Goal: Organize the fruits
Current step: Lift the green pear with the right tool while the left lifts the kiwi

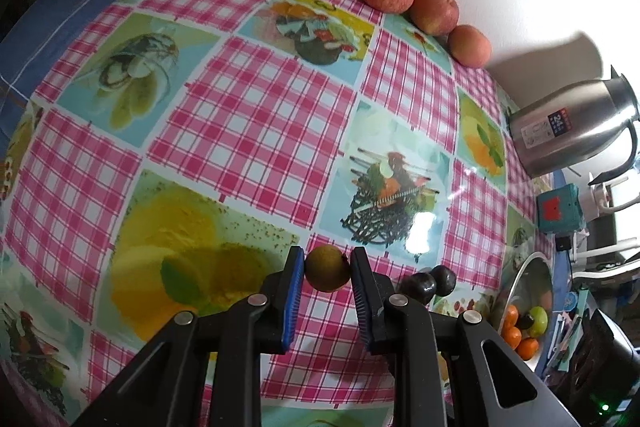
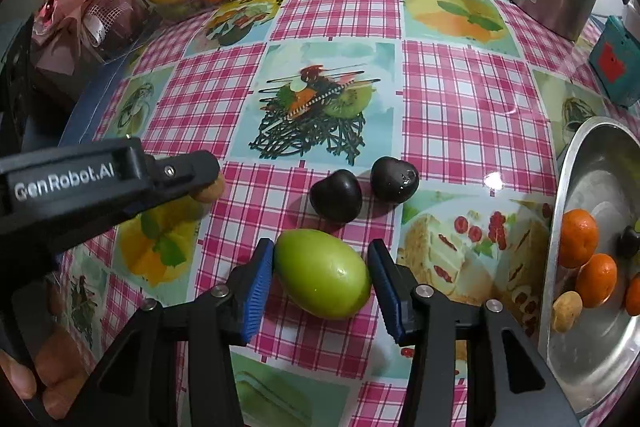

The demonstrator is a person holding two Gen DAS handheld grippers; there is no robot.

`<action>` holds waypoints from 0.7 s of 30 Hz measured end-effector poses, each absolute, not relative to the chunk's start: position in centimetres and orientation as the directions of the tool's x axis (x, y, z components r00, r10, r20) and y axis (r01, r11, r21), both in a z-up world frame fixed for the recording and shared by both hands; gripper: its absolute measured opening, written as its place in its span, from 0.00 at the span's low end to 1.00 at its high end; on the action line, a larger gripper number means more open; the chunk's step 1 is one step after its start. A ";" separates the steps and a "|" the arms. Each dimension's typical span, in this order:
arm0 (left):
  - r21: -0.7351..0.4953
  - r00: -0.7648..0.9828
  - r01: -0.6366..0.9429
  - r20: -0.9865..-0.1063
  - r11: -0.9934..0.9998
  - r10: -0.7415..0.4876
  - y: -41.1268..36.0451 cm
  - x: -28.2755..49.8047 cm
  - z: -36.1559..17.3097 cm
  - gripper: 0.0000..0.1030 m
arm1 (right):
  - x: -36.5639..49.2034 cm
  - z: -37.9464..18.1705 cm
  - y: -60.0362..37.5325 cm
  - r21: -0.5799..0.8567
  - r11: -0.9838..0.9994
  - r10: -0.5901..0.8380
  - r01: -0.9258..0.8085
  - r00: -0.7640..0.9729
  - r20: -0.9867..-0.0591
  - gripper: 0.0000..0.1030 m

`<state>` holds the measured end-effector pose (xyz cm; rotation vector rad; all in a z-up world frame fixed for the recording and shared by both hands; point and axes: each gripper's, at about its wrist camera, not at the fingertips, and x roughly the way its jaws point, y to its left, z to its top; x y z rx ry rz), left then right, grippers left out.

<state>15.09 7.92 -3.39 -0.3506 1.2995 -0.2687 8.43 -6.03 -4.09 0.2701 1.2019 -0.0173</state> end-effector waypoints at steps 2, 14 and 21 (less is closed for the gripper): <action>-0.402 0.263 -0.002 -0.884 0.916 -0.387 8.1 15.1 -3.0 0.25 | 8.4 -3.8 -6.0 0.202 0.967 0.132 0.156 0.373 -0.918 0.48; -0.396 0.295 0.005 -0.877 0.918 -0.380 8.3 14.9 -1.8 0.25 | 7.5 -1.1 -6.1 0.214 0.967 0.136 0.138 0.428 -0.894 0.22; -0.393 0.272 -0.017 -0.887 0.919 -0.374 8.4 14.9 -2.6 0.25 | 7.3 -2.4 -7.2 0.247 0.952 0.159 0.183 0.397 -0.904 0.22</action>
